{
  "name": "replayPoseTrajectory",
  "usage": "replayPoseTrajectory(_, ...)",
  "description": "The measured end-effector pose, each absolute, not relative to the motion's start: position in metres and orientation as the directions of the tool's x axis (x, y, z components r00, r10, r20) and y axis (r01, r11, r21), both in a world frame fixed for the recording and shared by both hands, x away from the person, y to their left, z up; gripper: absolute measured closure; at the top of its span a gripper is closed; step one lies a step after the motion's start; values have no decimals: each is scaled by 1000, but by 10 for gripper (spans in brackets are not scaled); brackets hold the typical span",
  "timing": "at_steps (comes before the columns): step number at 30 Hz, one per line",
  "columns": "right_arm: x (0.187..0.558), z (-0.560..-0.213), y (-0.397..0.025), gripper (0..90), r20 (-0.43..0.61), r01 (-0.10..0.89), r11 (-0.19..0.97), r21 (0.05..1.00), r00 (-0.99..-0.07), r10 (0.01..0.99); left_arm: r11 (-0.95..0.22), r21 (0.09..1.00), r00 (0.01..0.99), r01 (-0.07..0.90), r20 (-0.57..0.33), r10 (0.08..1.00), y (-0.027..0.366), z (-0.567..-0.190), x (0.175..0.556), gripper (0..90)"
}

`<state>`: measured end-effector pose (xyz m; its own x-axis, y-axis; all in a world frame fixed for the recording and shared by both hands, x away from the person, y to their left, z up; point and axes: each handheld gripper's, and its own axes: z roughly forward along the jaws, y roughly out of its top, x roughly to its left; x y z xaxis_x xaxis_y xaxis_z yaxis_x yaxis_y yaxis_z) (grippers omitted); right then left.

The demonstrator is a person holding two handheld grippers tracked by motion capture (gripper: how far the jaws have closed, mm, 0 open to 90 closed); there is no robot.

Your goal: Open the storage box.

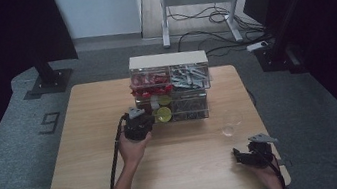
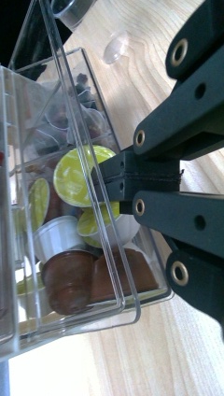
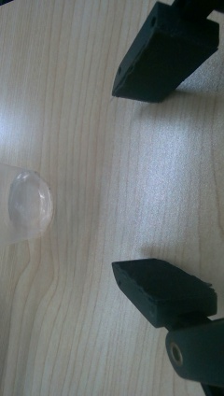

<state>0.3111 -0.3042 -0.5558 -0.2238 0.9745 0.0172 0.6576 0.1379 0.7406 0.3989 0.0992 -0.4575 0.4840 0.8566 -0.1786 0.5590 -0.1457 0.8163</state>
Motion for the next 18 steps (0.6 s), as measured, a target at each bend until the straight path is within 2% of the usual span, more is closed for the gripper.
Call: replayPoseTrajectory(18, 311, -556, -304, 138, 16, 657, 139, 741, -224, 974, -137, 831, 475, 538, -165, 864, 93, -437, 413, 900)
